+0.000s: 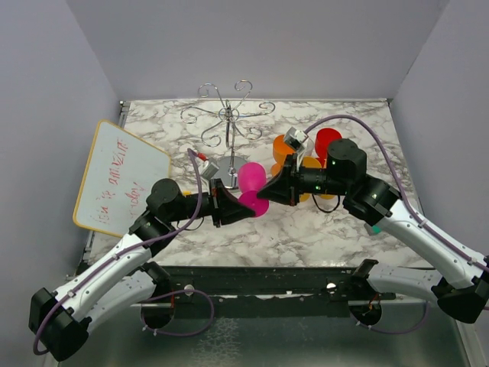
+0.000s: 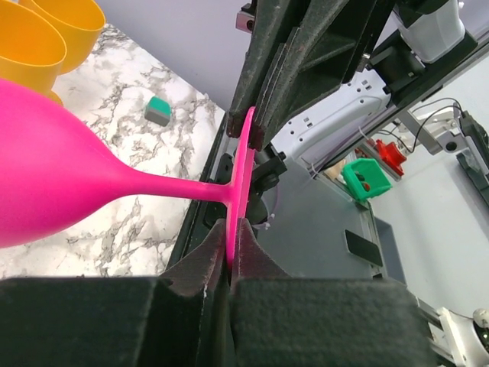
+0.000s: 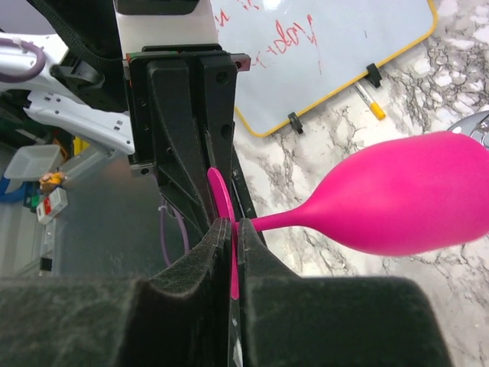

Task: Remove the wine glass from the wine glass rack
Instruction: Place the wine glass at the center of the board.

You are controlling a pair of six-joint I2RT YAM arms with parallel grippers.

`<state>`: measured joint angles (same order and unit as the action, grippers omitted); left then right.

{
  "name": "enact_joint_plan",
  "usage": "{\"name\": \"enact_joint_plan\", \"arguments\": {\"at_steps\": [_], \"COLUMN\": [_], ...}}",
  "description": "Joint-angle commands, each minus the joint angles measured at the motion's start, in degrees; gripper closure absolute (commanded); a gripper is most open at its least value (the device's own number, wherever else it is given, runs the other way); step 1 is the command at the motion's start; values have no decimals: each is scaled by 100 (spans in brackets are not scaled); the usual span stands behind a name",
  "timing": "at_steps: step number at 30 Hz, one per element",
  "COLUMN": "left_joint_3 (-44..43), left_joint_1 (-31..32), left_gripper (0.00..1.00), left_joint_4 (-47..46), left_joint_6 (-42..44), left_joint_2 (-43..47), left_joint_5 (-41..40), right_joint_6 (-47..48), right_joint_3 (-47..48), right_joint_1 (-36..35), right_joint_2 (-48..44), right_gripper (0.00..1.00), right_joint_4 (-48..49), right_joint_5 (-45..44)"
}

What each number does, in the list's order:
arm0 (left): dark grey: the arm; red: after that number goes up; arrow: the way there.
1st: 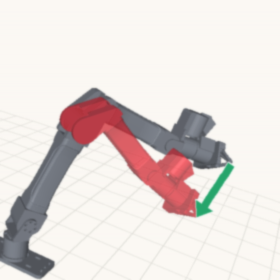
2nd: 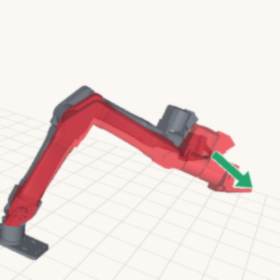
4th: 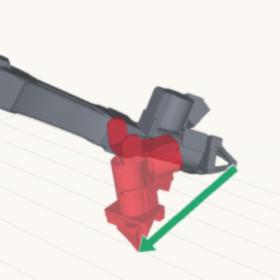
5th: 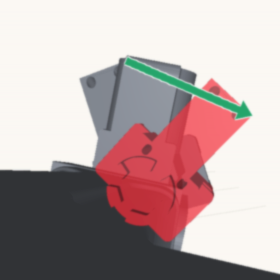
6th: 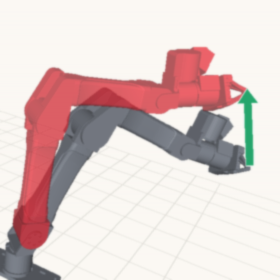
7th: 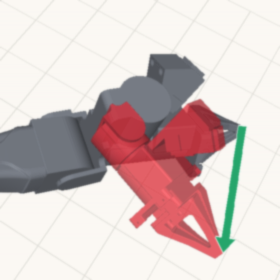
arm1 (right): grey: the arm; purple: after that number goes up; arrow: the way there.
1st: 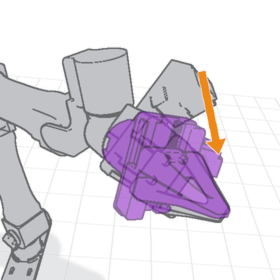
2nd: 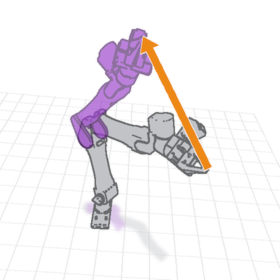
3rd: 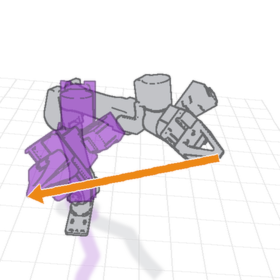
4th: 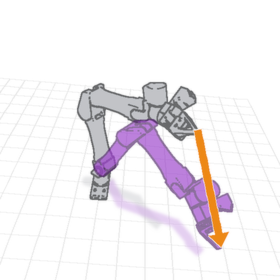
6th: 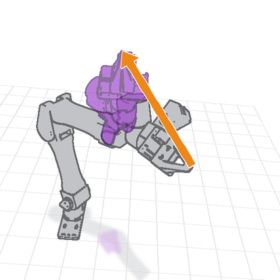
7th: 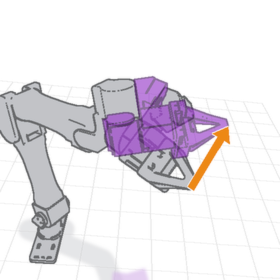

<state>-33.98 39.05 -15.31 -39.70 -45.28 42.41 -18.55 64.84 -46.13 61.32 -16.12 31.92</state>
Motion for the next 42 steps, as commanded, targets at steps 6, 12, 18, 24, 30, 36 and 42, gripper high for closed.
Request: {"name": "enact_joint_plan", "arguments": {"at_steps": [6, 12, 18, 24, 30, 36, 42], "left_joint_3": [251, 720, 1019, 1097, 1220, 1440, 1341], "left_joint_1": [215, 224, 225, 226, 226, 220, 221], "left_gripper": [100, 100, 100, 100, 100, 100, 100], "left_joint_4": [-218, -218, -197, 150, 388, 712, 1583], "left_joint_6": [518, 1066, 1527, 2339, 3087, 4277, 5688], "left_joint_2": [109, 645, 958, 1071, 1344, 1493, 1479], "left_joint_5": [341, 201, 288, 381, 833, 1558, 2163], "right_joint_6": [0, -106, -378, -583, -783, -852, -845], "right_joint_3": [-32, 69, 238, 101, -306, -447, -318], "right_joint_1": [-92, -95, -70, 665, 1901, 2140, 2144], "right_joint_2": [-86, -298, -8, 63, -14, 5, 307], "right_gripper": [58, 29, 23, 21, 21, 20, 17], "right_joint_4": [-170, -545, -1115, -1025, -434, 200, 607], "right_joint_5": [-570, -1921, -3097, -2317, -228, 1001, 2524]}}
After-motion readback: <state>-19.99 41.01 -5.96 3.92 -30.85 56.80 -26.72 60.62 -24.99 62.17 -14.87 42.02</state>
